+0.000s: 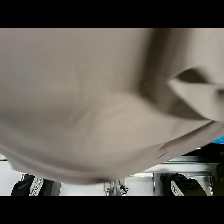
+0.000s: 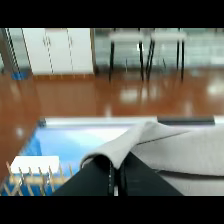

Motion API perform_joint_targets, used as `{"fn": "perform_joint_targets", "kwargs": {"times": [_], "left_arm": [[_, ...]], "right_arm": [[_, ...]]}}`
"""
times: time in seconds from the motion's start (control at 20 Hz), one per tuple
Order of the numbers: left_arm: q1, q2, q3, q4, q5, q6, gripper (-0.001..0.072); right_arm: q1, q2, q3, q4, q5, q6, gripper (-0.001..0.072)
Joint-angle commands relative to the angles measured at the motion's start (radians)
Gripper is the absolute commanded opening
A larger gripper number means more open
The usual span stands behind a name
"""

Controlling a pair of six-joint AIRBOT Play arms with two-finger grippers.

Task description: Fold the shirts.

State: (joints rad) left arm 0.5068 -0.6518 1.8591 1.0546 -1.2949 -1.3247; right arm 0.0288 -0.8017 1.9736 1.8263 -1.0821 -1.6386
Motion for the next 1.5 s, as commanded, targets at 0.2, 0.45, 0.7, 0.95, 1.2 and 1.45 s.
{"fn": "perform_joint_targets", "kwargs": {"times": [0.2,0.45,0.7,0.95,1.2,1.45], "left_arm": [[-0.055,-0.043,-0.488,0.015,-0.182,0.109,0.0034],[-0.138,-0.354,-0.581,0.007,0.018,0.109,0.0035],[-0.288,-0.789,-0.374,0.007,0.301,0.108,0.0036],[-0.354,-1.041,-0.217,0.007,0.479,0.105,0.0036],[-0.343,-1.114,-0.218,0.008,0.496,0.038,0.0036],[-0.331,-1.101,-0.217,0.016,0.299,0.029,0.0036]], "right_arm": [[-0.001,-0.329,0.004,-0.186,-0.608,0.165,0.0050],[-0.001,-0.698,0.004,-0.105,-0.443,0.141,0.0050],[0.000,-1.041,0.004,0.144,-0.070,0.055,0.0051],[-0.001,-1.178,0.004,0.153,0.201,0.049,0.0050],[-0.001,-1.204,0.004,0.131,0.250,0.050,0.0050],[-0.006,-1.177,0.004,0.092,-0.105,0.042,0.0051]]}}
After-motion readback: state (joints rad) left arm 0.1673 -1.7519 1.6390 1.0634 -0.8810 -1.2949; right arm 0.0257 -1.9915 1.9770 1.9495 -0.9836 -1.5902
